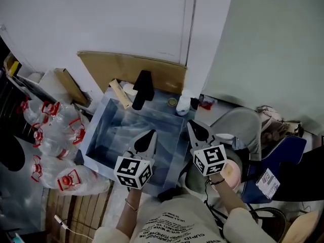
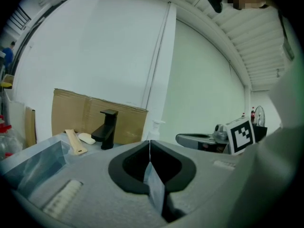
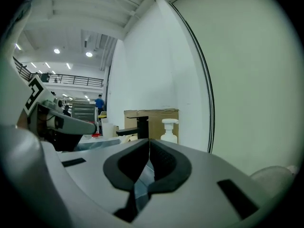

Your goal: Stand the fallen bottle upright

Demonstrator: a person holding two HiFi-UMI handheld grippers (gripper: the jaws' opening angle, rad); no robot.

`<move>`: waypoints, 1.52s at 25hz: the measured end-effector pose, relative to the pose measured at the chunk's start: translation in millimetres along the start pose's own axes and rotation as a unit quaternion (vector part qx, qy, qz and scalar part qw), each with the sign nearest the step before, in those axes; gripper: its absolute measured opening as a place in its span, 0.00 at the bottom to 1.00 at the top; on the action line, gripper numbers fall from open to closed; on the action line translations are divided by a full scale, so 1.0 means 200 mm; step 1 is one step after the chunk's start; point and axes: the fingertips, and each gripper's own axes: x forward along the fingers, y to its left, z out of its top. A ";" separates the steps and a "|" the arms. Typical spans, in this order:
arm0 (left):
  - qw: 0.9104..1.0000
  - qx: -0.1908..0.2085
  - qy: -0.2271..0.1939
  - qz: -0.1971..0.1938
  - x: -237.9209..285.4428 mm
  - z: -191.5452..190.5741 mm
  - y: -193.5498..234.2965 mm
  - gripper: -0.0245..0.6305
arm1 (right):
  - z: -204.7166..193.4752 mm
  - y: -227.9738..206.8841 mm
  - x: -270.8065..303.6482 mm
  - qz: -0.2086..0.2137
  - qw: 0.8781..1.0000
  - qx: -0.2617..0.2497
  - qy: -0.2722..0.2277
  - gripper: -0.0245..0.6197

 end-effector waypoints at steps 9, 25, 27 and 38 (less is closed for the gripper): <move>1.000 0.019 -0.022 0.011 -0.11 0.10 0.01 0.08 | 0.07 0.06 -0.12 0.022 0.999 0.022 -0.009 0.05; 0.996 0.027 -0.057 0.059 -0.34 0.20 0.13 0.08 | 0.24 0.01 -0.27 0.011 0.997 0.059 -0.053 0.05; 0.996 0.028 -0.058 0.063 -0.35 0.20 0.13 0.08 | 0.24 0.01 -0.29 0.011 0.997 0.061 -0.055 0.05; 0.995 0.032 -0.058 0.071 -0.40 0.19 0.11 0.07 | 0.26 0.01 -0.32 0.004 0.996 0.061 -0.060 0.04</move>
